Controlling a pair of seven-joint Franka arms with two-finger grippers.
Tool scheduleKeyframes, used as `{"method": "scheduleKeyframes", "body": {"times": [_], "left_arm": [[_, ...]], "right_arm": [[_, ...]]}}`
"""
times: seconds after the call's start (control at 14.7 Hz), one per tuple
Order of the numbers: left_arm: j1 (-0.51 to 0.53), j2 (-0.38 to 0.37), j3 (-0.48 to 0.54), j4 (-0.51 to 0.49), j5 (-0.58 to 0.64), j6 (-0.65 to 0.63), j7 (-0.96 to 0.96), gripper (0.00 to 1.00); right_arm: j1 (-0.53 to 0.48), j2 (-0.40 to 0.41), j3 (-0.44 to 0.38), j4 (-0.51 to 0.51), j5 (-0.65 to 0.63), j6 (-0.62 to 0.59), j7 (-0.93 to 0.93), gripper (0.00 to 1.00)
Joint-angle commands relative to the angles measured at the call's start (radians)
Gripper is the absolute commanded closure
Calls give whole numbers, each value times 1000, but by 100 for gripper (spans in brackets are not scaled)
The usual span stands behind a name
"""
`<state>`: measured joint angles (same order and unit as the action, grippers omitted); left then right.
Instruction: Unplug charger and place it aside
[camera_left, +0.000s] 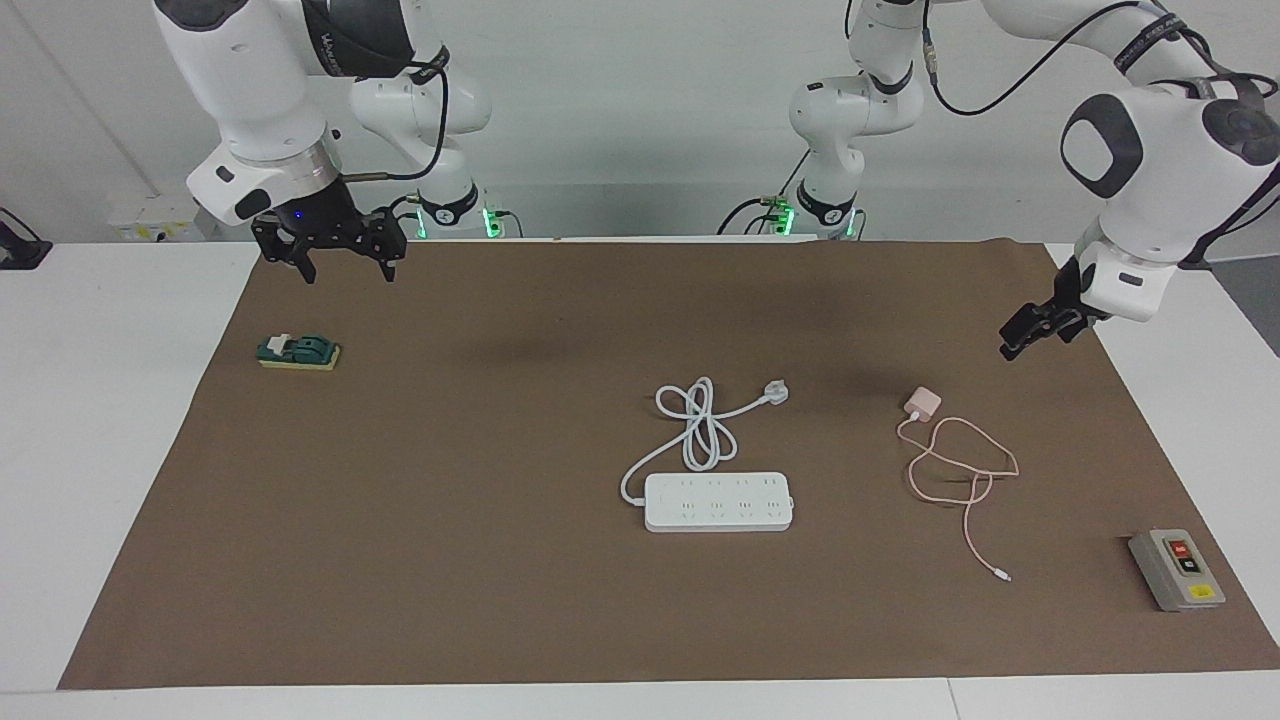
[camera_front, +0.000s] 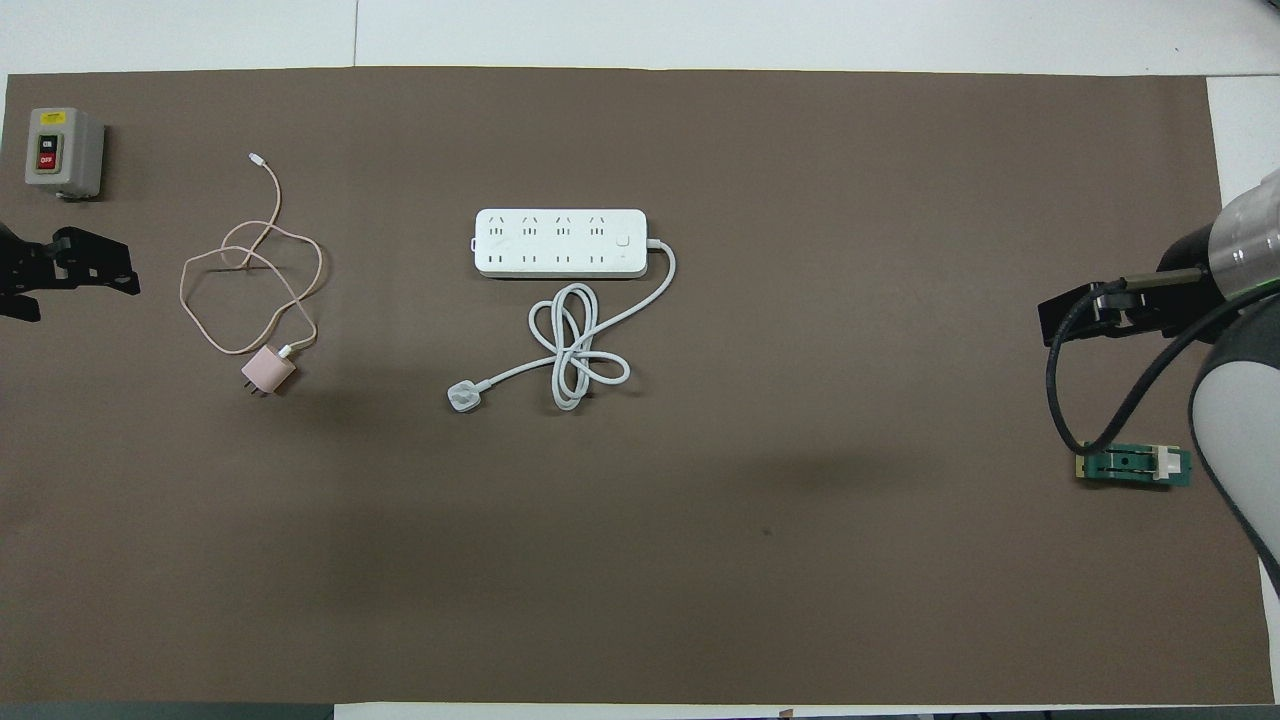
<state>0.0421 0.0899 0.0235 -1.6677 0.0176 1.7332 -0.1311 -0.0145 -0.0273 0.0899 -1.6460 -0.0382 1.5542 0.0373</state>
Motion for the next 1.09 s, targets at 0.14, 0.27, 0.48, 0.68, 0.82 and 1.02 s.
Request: {"method": "scheduleKeyframes", "body": {"times": [0.14,0.27,0.48,0.68,0.82,1.02], "left_arm": [[-14,-28,-20,132,1,-206,13,0],[-14,-30,-25,169,-10,-276,13,0],[-14,-42,-25,183,-21,-304,13,0],[-34,-64,-27,177,-25,-272,16,0],[-54,-85,-30,137,-25,-250,16,0],[-70,-113,-25,68,-27,-161,16,0]], "right_arm": [[-30,-28,8,-25,37,24,-13,0],[-30,-28,8,-25,37,26,-13,0],[-27,-28,8,-25,38,33,-13,0],[-28,-28,8,-25,50,35,-13,0],[-21,-28,10,-25,50,35,-13,0],[-19,-28,10,-25,50,33,-13,0]]}}
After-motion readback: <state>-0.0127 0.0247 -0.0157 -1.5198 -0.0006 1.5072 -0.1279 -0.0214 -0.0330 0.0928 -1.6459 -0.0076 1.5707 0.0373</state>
